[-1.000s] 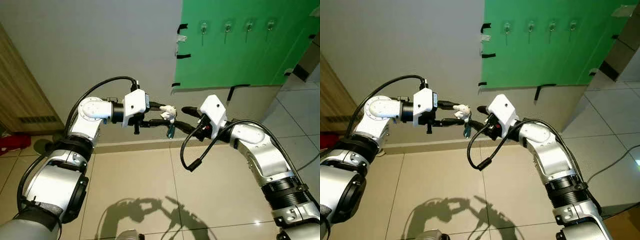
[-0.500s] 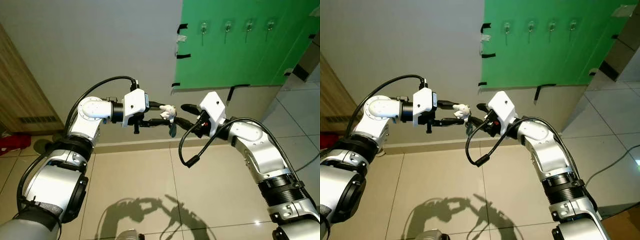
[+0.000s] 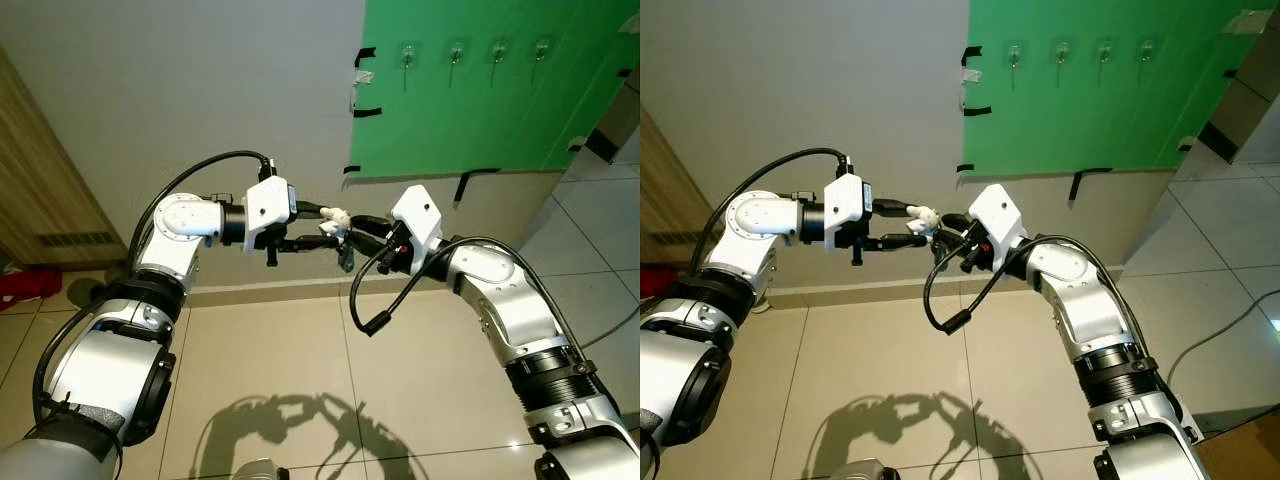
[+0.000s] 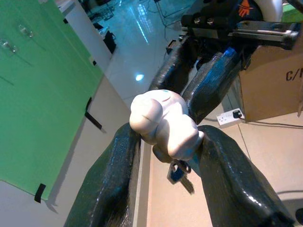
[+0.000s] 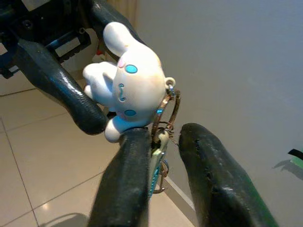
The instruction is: Hang keys on a hook
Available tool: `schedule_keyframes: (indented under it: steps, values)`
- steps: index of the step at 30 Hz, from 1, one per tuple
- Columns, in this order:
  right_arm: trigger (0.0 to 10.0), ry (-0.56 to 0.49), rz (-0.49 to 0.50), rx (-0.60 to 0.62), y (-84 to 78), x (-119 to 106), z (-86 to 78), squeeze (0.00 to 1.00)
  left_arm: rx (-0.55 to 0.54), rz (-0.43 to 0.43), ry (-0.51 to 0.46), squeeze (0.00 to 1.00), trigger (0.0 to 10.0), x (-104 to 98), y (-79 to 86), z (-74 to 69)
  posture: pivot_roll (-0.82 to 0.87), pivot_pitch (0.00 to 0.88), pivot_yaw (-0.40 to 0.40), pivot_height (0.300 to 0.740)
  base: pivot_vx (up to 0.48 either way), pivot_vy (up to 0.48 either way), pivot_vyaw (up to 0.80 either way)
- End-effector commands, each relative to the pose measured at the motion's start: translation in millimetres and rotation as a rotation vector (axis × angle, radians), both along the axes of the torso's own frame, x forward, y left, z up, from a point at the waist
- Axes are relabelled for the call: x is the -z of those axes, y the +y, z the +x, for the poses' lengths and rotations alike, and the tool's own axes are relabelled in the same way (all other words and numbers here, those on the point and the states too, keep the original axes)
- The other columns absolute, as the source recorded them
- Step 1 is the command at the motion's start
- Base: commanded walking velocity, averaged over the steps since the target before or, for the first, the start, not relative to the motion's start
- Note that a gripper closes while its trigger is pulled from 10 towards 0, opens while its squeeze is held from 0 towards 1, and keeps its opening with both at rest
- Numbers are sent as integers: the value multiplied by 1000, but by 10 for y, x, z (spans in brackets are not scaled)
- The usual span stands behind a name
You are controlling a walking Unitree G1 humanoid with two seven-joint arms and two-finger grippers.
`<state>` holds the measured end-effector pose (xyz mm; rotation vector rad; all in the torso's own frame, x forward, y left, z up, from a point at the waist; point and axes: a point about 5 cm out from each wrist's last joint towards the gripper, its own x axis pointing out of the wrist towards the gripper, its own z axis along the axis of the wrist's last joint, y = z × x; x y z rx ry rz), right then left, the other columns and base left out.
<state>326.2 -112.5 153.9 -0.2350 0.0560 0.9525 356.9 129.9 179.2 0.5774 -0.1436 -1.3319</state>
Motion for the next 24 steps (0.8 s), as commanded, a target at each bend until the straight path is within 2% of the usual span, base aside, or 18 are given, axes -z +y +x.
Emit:
schedule_keyframes:
  steps: [1,11,16,24]
  values:
    - [0,-45,51,-22,66,-157,41,0,42,30,-16,0,10000,-38,-73,-2,12,0,76,740,0,0,0]
    - [0,-54,59,1,63,-168,70,0,46,34,-14,0,10000,-32,-73,-5,12,0,80,740,0,0,0]
    - [0,-104,27,94,10,-185,162,0,60,35,-10,0,10000,-30,-78,-15,13,0,80,740,0,0,0]
    - [0,-130,1,137,-29,-187,205,0,66,34,-4,0,10000,-12,-89,-24,12,0,74,740,0,0,0]
